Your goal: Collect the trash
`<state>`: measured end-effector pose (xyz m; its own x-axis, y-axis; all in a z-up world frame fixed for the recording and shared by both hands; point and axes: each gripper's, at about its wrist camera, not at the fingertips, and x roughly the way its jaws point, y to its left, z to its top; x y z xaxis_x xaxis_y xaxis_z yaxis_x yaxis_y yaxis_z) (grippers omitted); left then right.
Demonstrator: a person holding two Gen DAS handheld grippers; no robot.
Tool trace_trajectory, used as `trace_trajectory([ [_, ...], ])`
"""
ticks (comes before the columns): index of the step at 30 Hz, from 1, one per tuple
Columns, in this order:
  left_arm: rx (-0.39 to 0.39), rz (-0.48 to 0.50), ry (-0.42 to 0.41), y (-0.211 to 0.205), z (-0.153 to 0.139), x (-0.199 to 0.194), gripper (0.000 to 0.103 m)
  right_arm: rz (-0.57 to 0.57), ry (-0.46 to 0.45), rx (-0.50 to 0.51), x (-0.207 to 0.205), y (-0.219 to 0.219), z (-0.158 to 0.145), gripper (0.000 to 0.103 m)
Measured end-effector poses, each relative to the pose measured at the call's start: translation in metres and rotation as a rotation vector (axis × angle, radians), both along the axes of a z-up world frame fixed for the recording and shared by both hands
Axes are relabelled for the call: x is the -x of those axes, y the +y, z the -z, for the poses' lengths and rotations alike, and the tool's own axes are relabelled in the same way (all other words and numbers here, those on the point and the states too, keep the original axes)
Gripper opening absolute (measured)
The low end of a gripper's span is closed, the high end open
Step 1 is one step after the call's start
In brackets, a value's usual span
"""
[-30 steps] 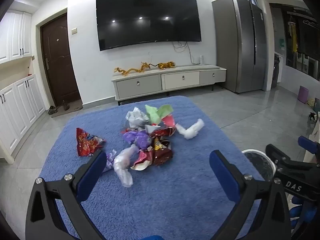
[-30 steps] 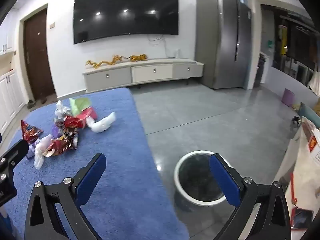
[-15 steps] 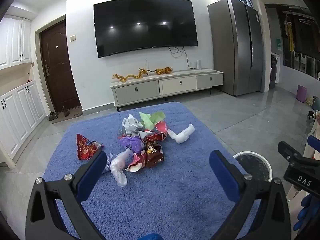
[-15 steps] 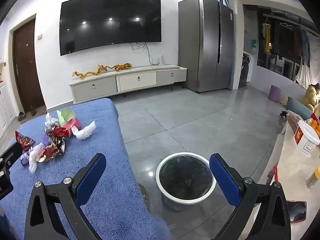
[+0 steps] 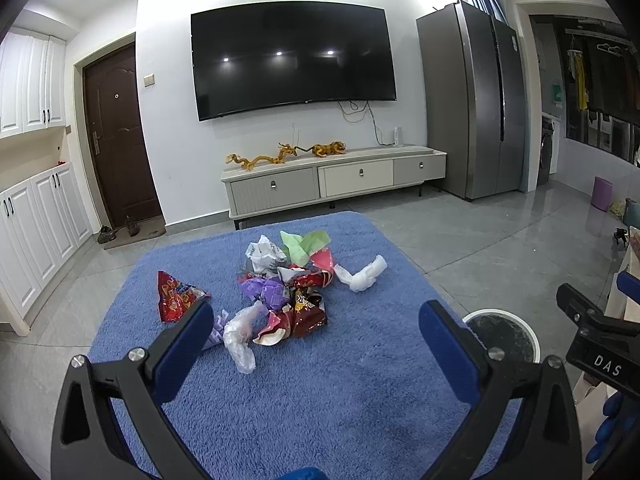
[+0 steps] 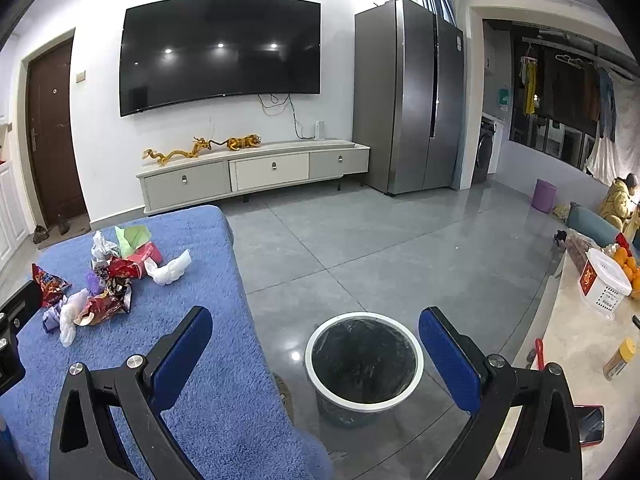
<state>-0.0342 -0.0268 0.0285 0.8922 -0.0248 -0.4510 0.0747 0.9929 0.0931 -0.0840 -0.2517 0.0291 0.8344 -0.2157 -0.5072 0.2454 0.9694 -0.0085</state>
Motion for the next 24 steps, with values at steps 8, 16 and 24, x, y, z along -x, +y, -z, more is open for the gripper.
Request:
trace_trajectory([
  [8,0.022,-0.008,-0.018,0.006,-0.003,0.001,0.103,0.019,-0.006,0.014,-0.002,0.005,-0.002,0.103],
  [16,0.046,0.008,-0.034,0.014,-0.005,0.0,0.103,0.027,-0.042,0.009,-0.002,0.006,-0.003,0.103],
  [24,0.041,0.08,-0.03,-0.001,0.007,-0.01,0.103,0.039,-0.009,-0.012,-0.02,-0.001,0.008,0.103],
])
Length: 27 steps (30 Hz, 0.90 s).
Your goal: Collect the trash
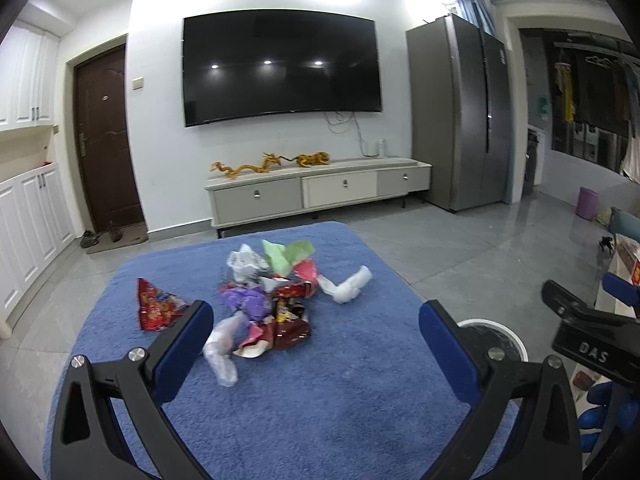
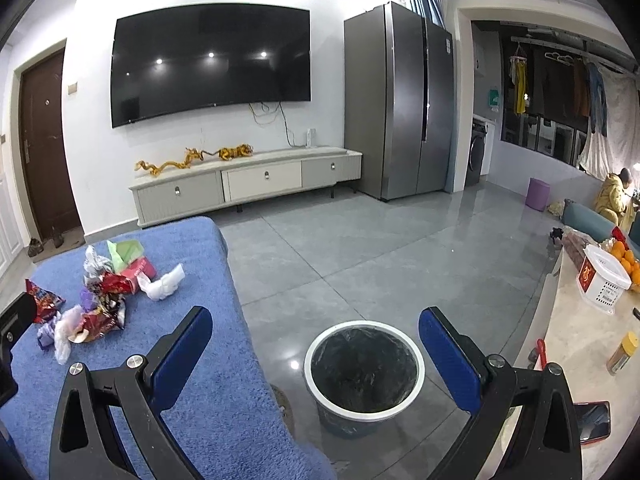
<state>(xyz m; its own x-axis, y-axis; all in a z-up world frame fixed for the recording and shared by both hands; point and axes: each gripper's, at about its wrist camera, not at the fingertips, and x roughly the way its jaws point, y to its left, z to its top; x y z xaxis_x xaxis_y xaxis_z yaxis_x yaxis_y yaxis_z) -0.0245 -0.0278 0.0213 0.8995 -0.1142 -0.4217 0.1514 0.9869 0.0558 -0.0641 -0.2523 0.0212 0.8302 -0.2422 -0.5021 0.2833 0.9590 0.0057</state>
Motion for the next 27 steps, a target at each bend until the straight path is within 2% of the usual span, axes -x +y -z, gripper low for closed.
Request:
trace_trajectory([
  [4,-0.007,0.047,0.01,-0.008,0.008,-0.005,0.103,0.025,0.021,0.005,-0.007,-0.002,0.006,0.103],
  [7,0.003,0.072,0.019,-0.007,0.011,-0.012,0.103,0.043,0.018,-0.028,-0.011,-0.005,0.007,0.103],
  [14,0.053,0.083,0.091,0.026,0.026,-0.041,0.103,0.001,0.022,-0.053,-0.032,0.006,0.01,0.103],
  [21,0.115,-0.025,0.142,0.11,0.044,-0.073,0.103,-0.151,0.08,-0.065,-0.078,0.048,0.019,0.103],
  [24,0.11,-0.077,0.172,0.148,0.057,-0.087,0.103,-0.217,0.111,-0.09,-0.104,0.065,0.025,0.097],
  [27,0.103,-0.089,0.211,0.176,0.069,-0.098,0.1,-0.28,0.146,-0.136,-0.132,0.08,0.034,0.089],
])
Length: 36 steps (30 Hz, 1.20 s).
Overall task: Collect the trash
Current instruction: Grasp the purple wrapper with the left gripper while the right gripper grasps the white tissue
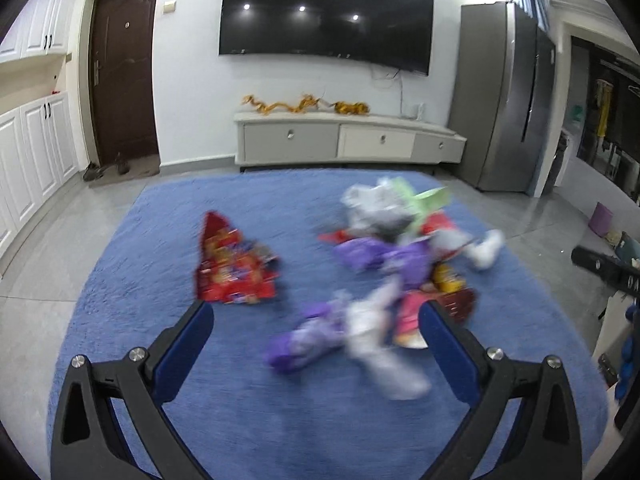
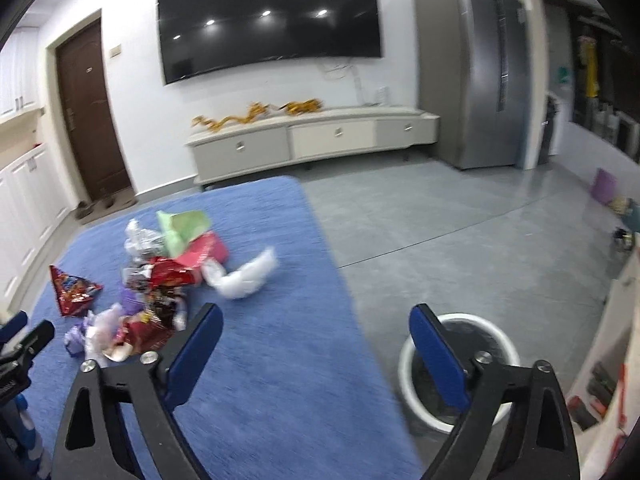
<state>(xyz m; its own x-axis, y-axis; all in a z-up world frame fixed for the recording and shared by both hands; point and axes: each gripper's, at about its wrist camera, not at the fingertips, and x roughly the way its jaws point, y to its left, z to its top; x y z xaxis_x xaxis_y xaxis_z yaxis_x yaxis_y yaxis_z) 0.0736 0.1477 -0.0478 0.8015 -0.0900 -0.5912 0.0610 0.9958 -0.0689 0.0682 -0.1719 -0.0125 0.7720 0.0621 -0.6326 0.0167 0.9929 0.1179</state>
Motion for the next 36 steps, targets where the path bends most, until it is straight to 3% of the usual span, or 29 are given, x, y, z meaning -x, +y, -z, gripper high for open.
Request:
trace_trajectory([
  [5,0.026,0.053,0.072,0.021,0.017,-0.02,0.083,-0.038,0.063,-0.085,-0.045,0.014,0.02,0.08],
  [12,0.064,0.123,0.131,0.019,0.033,-0.037,0.072,-0.028,0.127,-0.176,-0.092,0.014,0.044,0.071],
  [15,0.057,0.149,0.167,0.013,0.039,-0.041,0.059,-0.033,0.151,-0.206,-0.103,0.013,0.052,0.064],
  [17,0.069,0.157,0.2,0.014,0.043,-0.043,0.048,-0.049,0.173,-0.224,-0.11,0.015,0.058,0.053],
  [19,0.085,0.162,0.213,0.014,0.043,-0.044,0.045,-0.065,0.187,-0.23,-0.115,0.02,0.062,0.047],
  [21,0.069,0.16,0.21,0.013,0.042,-0.041,0.04,-0.081,0.177,-0.228,-0.113,0.024,0.06,0.04],
  [22,0.061,0.159,0.209,0.012,0.042,-0.039,0.039,-0.088,0.178,-0.234,-0.112,0.024,0.06,0.031],
  [25,0.038,0.15,0.2,0.01,0.039,-0.031,0.034,-0.1,0.166,-0.222,-0.105,0.025,0.054,0.024],
  [36,0.051,0.083,0.117,0.025,-0.005,0.008,0.034,-0.156,0.059,-0.212,-0.041,0.014,0.022,0.021],
])
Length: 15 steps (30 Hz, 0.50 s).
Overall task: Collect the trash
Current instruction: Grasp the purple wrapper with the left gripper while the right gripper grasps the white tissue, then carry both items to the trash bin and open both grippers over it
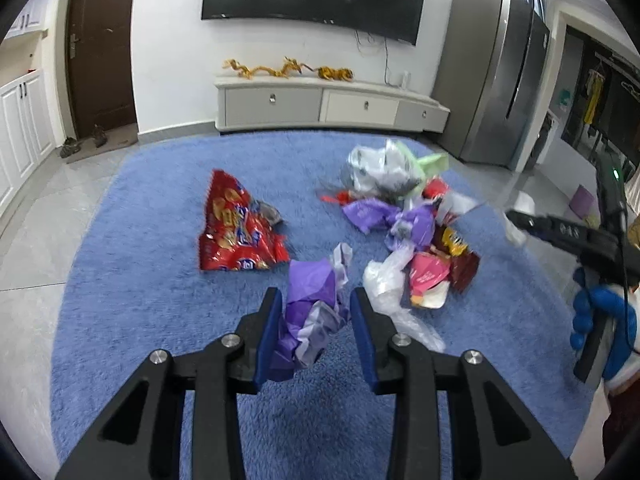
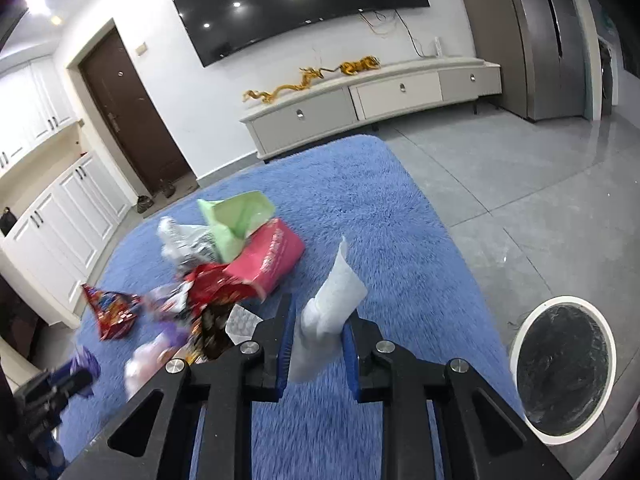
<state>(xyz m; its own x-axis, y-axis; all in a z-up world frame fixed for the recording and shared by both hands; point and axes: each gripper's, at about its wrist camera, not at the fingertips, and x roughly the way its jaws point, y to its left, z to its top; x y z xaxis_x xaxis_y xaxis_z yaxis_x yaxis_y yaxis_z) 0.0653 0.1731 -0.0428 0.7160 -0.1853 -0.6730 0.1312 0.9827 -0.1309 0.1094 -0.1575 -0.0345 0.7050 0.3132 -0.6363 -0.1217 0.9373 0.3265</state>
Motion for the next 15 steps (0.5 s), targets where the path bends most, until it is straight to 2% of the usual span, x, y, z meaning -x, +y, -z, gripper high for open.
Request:
trace_trajectory([
  [6,-0.003,0.04,-0.034,-0.028,-0.022,0.012,0.034,0.032,-0.07,0.02,0.036,-0.033,-0.023,0.021],
  [11,0.017,0.159,-0.02,-0.09,-0.038,0.004,0.034,0.12,-0.099,0.058,0.061,-0.084,-0.032,0.021],
  [15,0.023,0.262,0.004,-0.16,-0.042,-0.013,0.034,0.217,-0.08,0.095,0.074,-0.139,-0.023,0.021],
])
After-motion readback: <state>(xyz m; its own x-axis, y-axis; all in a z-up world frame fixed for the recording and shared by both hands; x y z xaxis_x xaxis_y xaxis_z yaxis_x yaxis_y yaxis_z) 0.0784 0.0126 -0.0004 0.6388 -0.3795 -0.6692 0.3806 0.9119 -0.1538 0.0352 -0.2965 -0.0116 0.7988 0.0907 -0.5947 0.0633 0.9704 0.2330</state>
